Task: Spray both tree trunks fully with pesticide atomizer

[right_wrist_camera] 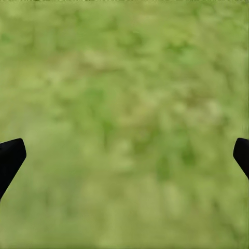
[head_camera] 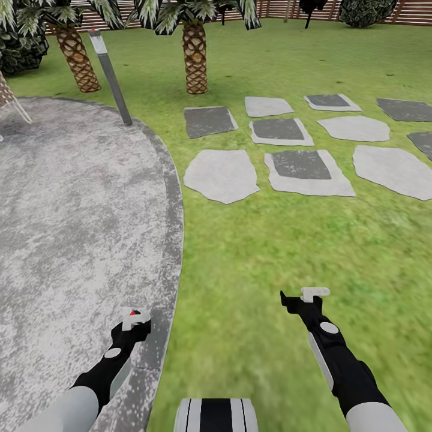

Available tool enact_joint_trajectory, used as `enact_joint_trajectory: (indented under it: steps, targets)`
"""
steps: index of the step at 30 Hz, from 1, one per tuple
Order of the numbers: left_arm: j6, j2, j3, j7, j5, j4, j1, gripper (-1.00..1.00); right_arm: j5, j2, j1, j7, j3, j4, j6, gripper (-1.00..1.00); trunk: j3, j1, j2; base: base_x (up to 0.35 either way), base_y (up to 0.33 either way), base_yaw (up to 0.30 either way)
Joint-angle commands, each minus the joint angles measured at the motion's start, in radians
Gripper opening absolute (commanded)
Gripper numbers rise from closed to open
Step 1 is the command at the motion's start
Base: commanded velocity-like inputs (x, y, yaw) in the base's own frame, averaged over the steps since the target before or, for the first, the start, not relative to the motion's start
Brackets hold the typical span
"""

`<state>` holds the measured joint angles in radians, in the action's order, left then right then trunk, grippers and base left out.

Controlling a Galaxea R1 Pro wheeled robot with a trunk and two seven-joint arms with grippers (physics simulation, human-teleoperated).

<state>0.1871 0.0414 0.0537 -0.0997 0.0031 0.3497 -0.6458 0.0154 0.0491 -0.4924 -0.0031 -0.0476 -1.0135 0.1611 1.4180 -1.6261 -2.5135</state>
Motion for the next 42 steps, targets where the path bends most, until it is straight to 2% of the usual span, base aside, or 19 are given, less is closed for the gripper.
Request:
enact_joint_trajectory:
  steps: [1,20,24,29,37,42]
  targets:
    - [0.0,0.0,0.0,0.0,0.0,0.0,0.0,1.0,0.0,0.0,0.0,0.0,0.0,0.0,0.0,1.0,0.0,0.0,0.0,0.059,0.0,0.0]
    - [0.0,-0.001,0.002,-0.002,0.002,0.0,0.0,1.0,0.0,0.0,0.0,0.0,0.0,-0.002,0.001,1.0,0.003,0.0,0.0,0.048,0.0,0.056]
    - [0.002,-0.002,0.003,-0.002,0.002,0.0,0.0,1.0,0.0,0.0,0.0,0.0,-0.001,-0.002,0.001,1.0,0.021,-0.002,-0.001,0.0,0.0,0.0]
    - [0.046,-0.002,0.003,-0.002,0.002,-0.002,0.0,1.0,0.0,0.0,0.0,0.0,-0.001,-0.002,0.001,1.0,0.046,-0.004,-0.002,0.0,0.0,0.0]
    - [0.067,-0.001,0.003,-0.002,0.003,-0.004,0.0,1.0,0.0,0.0,0.0,0.0,0.0,-0.001,0.001,1.0,0.052,-0.004,-0.002,0.0,0.0,0.0]
    - [0.066,-0.001,0.003,-0.002,0.003,-0.005,0.0,1.0,0.0,0.0,0.0,0.0,0.0,0.001,0.001,1.0,0.073,-0.006,-0.003,0.0,0.0,0.0]
